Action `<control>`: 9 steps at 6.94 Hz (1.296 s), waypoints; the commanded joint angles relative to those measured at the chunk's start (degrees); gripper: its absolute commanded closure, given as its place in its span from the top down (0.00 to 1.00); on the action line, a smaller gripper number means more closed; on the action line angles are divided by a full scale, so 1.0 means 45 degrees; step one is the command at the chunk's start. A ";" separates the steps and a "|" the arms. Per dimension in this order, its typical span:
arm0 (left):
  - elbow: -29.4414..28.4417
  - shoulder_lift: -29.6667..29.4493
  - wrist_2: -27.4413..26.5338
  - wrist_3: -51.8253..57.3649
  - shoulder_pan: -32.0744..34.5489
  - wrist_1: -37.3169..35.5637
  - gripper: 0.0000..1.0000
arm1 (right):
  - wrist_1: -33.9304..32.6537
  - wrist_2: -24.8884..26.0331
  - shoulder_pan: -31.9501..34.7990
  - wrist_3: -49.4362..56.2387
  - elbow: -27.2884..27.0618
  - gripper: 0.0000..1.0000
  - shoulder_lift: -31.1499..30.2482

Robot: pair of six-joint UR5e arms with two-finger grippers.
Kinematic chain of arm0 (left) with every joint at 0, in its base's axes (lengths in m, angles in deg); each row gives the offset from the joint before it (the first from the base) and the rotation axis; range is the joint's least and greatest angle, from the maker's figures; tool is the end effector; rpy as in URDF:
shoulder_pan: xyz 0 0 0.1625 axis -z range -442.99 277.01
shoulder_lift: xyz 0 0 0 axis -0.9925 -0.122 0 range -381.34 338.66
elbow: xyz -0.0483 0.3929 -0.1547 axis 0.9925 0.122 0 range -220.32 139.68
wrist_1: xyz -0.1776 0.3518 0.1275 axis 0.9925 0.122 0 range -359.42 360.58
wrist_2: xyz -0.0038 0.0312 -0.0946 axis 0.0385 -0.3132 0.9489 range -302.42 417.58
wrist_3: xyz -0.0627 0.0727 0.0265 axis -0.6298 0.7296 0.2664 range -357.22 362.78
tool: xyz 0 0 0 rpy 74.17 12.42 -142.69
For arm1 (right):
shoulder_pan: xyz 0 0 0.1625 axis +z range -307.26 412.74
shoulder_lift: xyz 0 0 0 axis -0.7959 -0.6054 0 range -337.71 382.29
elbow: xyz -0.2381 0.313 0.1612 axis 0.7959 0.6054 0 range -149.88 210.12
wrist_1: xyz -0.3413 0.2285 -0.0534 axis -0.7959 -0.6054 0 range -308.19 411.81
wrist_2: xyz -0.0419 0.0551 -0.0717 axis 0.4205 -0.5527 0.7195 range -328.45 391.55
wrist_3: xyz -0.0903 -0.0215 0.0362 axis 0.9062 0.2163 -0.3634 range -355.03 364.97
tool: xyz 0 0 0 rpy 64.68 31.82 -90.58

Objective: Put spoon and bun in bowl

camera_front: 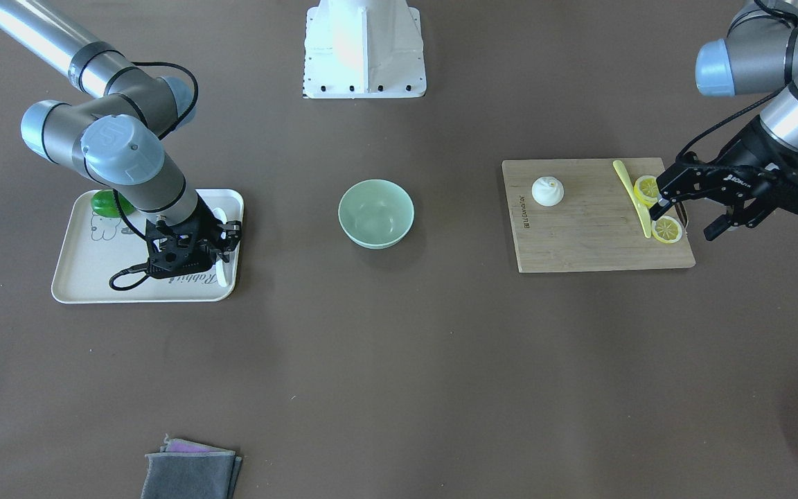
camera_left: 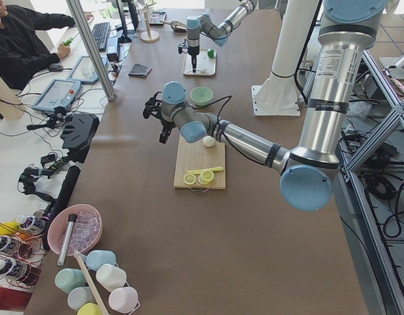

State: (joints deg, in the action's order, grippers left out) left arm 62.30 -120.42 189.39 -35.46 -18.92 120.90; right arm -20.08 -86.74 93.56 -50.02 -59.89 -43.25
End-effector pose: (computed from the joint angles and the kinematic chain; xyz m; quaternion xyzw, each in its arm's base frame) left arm 0.1808 -0.5251 0.4044 0.1767 0.4893 0.0655 0.8515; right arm -0.4475 -0.5003 0.3841 0.0367 -0.4177 -0.0428 0.9069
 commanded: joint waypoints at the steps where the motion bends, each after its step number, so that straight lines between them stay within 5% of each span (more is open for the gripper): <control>1: 0.0106 -0.0130 0.0006 -0.0074 -0.0039 0.0000 0.98 | -0.0097 -0.0158 0.0399 -0.0047 -0.0269 0.00 0.0266; 3: 0.0281 -0.0405 -0.0189 -0.1222 -0.1283 0.0116 0.98 | -0.0137 -0.0335 0.0480 -0.1580 -0.0368 0.00 0.0715; 9: 0.0595 0.0764 -0.4113 -0.1793 -0.5036 0.1248 0.98 | -0.0234 -0.0295 0.0363 -0.3053 -0.0369 0.00 0.2061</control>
State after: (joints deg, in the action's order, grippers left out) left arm 64.97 -118.91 173.78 -43.41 -38.64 124.85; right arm -20.92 -88.08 95.36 -62.76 -61.97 -35.48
